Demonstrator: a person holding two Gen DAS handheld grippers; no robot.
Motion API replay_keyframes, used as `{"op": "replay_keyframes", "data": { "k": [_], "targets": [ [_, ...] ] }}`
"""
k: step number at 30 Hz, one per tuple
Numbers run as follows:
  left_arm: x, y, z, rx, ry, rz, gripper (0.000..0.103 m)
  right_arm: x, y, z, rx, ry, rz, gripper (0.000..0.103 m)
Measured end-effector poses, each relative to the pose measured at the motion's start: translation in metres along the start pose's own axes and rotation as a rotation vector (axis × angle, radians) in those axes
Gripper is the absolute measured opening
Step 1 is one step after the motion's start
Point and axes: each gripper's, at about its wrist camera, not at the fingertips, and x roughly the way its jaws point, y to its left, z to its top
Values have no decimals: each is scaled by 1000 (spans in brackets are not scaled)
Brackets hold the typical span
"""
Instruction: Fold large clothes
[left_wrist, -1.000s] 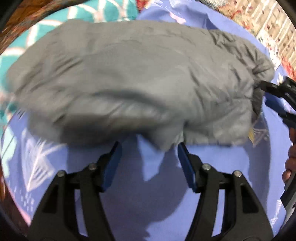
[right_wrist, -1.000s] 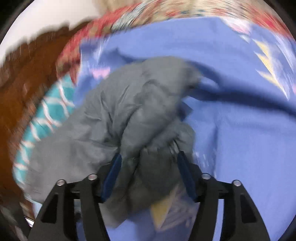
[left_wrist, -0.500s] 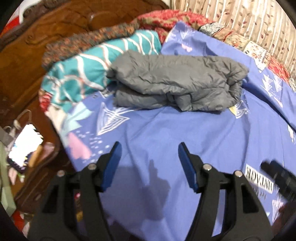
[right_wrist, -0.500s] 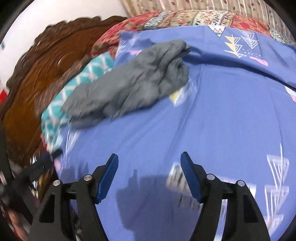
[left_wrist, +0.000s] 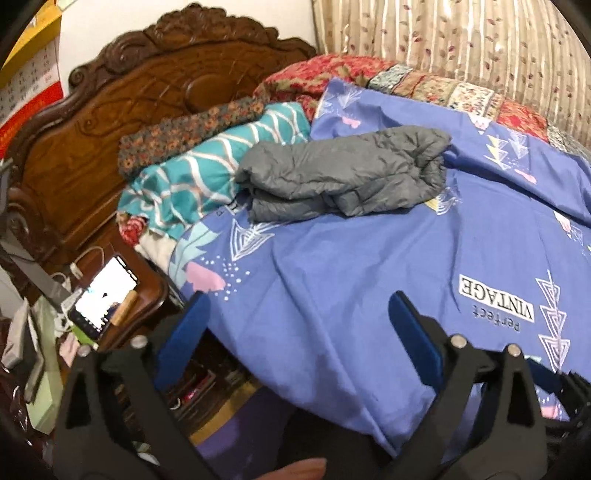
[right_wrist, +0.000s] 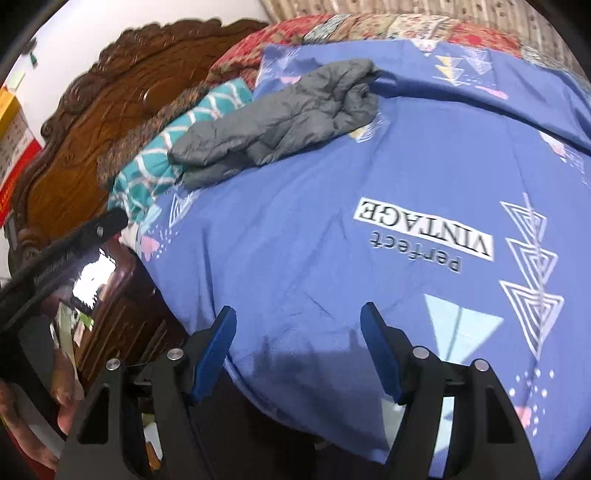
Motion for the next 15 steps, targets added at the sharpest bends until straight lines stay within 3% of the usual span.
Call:
{"op": "replay_keyframes", "data": {
  "k": [7,15],
  "targets": [
    [-25,-19,-7,49,-33,-27,95,-21,-15,-8,76,-40,6,88],
    [-26,-40,-13,96,-9,-67,95,-30,-34,-15,140,-51,5,88]
  ]
}}
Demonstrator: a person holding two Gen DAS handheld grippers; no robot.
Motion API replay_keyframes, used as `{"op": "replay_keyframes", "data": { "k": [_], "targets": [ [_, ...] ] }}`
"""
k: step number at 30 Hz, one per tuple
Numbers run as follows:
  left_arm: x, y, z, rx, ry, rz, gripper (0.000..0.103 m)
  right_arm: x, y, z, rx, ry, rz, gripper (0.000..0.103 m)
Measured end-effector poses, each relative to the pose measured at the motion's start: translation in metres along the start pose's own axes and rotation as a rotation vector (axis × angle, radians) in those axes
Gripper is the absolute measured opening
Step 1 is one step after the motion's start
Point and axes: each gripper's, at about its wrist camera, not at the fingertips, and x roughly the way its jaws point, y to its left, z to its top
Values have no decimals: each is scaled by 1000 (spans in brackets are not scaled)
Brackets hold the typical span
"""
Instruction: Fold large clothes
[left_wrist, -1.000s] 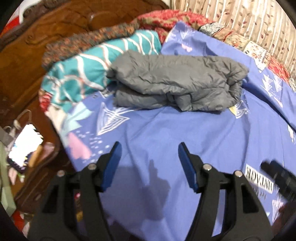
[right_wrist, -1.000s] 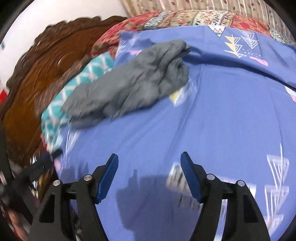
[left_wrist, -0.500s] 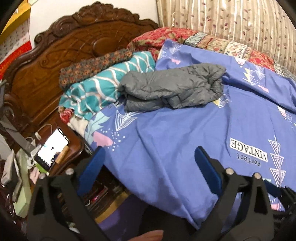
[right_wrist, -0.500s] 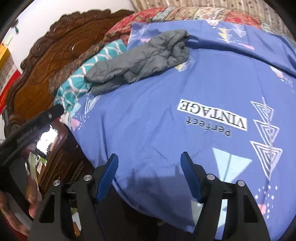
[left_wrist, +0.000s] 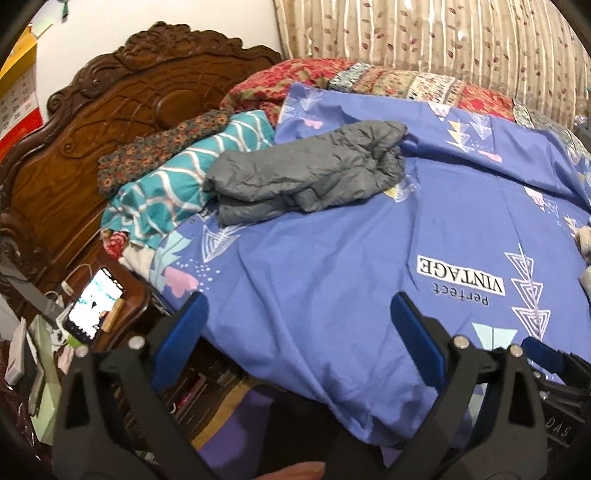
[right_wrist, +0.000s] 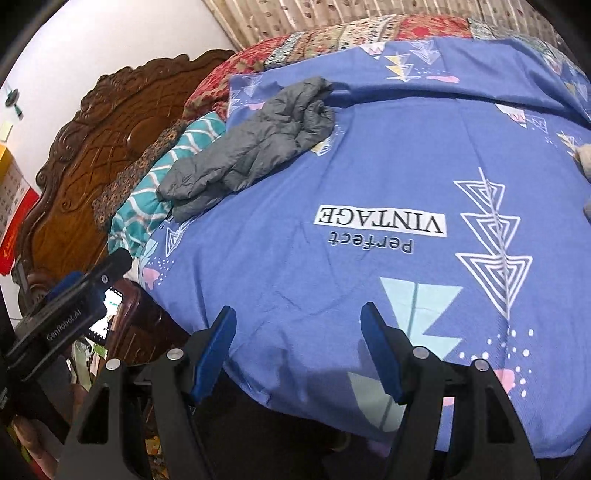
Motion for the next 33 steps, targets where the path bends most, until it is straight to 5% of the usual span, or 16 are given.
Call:
{"op": "replay_keyframes", "data": {
  "k": [13,33],
  "targets": [
    [22,-25,-23,-3,154,-82,97,3,-18,-3,42,20,-8,88],
    [32,-30,-38,-18,217,-127,97,4,-12,-5,-21,24,-54,89]
  ]
}}
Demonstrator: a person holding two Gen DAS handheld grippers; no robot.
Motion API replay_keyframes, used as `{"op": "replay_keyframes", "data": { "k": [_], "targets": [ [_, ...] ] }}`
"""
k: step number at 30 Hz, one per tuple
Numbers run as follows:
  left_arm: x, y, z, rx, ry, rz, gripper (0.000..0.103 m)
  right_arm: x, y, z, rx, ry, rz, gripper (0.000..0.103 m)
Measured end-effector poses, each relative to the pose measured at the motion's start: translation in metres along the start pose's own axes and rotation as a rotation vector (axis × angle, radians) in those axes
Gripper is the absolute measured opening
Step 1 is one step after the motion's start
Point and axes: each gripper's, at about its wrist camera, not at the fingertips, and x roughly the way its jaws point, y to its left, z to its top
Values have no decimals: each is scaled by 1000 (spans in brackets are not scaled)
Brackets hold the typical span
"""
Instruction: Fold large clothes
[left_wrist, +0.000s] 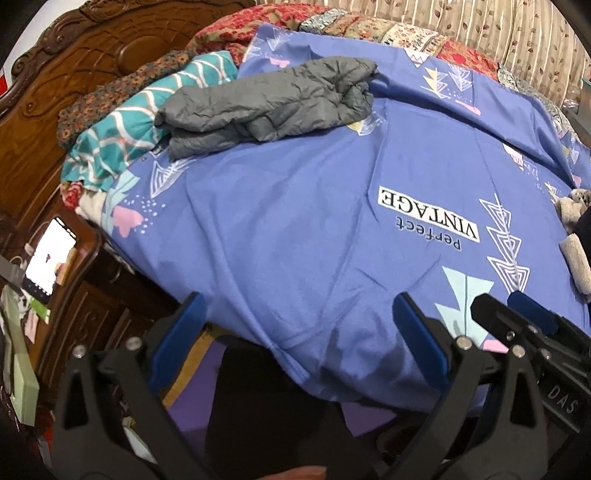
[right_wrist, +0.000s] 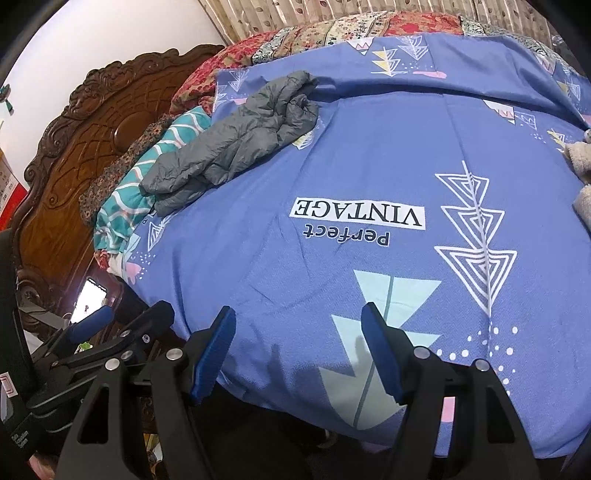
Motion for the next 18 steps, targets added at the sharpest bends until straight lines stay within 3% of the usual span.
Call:
{"op": "replay_keyframes", "data": {
  "k": [9,18],
  "targets": [
    [14,-4,-2,32,65,7,97,4,-7,0,24,18,-8,89],
    [18,-6,-2,48,77,14,97,7,-9,0,37,31,-12,89]
  ]
}}
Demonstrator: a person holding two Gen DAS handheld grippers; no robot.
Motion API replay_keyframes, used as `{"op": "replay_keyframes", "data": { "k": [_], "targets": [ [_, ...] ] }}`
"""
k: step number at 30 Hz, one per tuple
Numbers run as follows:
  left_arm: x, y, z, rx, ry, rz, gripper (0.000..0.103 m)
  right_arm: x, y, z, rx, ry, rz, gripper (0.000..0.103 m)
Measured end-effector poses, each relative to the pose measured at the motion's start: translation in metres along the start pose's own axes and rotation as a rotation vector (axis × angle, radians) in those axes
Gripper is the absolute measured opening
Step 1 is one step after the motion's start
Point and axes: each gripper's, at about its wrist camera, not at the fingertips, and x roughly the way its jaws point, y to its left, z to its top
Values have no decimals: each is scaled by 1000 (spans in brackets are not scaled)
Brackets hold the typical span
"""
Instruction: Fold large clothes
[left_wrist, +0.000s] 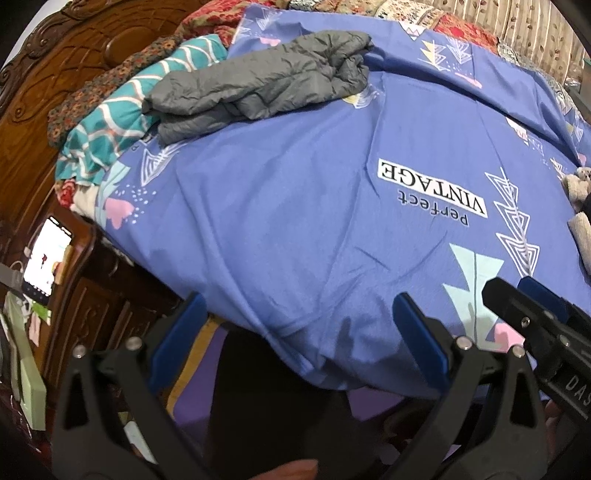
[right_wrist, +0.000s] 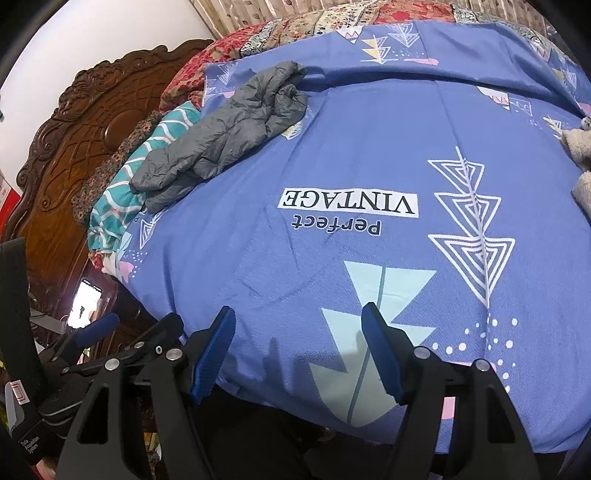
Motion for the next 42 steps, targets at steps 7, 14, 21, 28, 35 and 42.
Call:
{"op": "replay_keyframes", "data": {
  "k": [7,14,21,28,35,42],
  "targets": [
    [2,0,0,1,3,0,97,3,1,-1,6,9,1,89],
    [1,0,-1,2,-4,-2,97,3,-2,-1,5,12,2,89],
    [-7,0,0,4,-34,-3,97,-2,1,-2,-6,-3,-1,89],
    [-10,-1,-1,4,-44,-4,97,-5,0,-2,-7,-6,1,89],
    [-12,-1,-1,8,-54,-1,97,-7,0,-2,-2,-9,2,89],
    [-11,2,-2,7,-45,6,97,-7,-1,-2,-2,-7,3,89]
  ]
}}
